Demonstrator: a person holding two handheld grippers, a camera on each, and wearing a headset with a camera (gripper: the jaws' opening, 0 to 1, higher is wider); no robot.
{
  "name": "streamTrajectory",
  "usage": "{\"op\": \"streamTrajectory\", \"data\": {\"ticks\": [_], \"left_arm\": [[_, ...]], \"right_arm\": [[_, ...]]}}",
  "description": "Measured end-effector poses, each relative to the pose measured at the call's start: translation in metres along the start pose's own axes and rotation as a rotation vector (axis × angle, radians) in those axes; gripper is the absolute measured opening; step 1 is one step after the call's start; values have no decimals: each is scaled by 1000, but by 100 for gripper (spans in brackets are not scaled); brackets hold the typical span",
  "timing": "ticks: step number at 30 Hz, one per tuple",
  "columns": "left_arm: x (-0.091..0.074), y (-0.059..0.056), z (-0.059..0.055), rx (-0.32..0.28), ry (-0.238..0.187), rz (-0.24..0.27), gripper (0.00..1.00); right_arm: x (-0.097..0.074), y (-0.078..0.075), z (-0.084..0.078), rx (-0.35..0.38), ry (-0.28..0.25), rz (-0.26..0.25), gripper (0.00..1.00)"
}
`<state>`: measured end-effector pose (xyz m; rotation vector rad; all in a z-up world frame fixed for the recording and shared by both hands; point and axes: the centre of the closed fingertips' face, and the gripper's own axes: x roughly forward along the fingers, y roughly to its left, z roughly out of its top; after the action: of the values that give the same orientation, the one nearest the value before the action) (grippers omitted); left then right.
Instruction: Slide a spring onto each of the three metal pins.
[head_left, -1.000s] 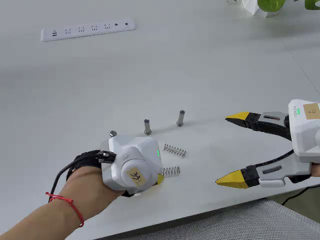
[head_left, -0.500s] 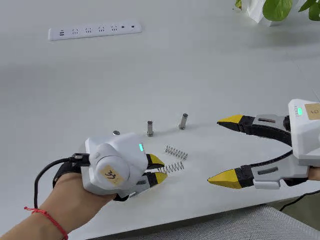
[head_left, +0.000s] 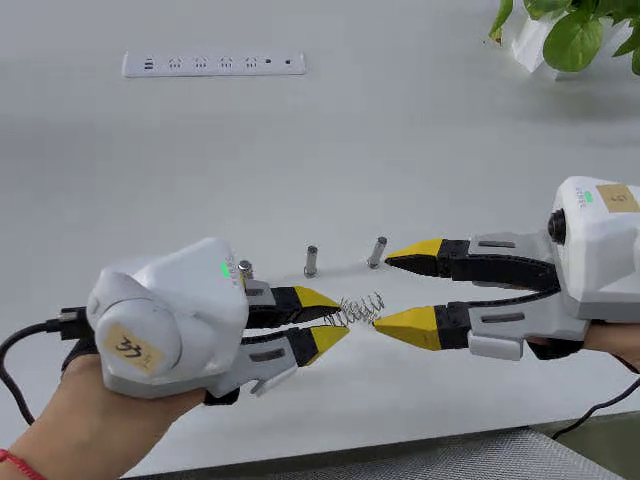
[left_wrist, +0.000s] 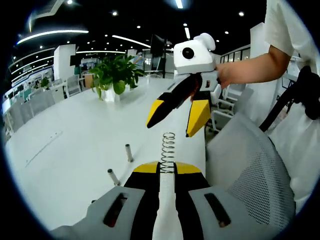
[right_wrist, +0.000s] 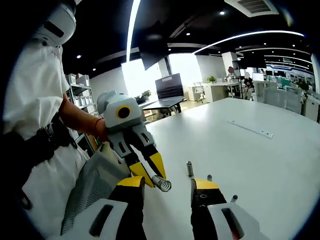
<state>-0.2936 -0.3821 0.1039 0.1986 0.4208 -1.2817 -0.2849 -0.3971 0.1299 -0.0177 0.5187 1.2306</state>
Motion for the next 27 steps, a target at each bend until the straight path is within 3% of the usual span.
{"op": "streamTrajectory", "data": {"ticks": [5,11,20,27], "left_arm": [[-7,-3,8,-30,-53,15,7],[-13,-4,15,-62,-105,30,7],[-15,-5,19,-79,-138,34,7],[-16,-5,19,-88,-147,30,7]], "right_arm": [[4,11,9,25,-16,43,21],[8,20,14,53,-27,78,18],[10,23,18,68,-28,95,9],[12,24,21,63,-21,94,7]]}}
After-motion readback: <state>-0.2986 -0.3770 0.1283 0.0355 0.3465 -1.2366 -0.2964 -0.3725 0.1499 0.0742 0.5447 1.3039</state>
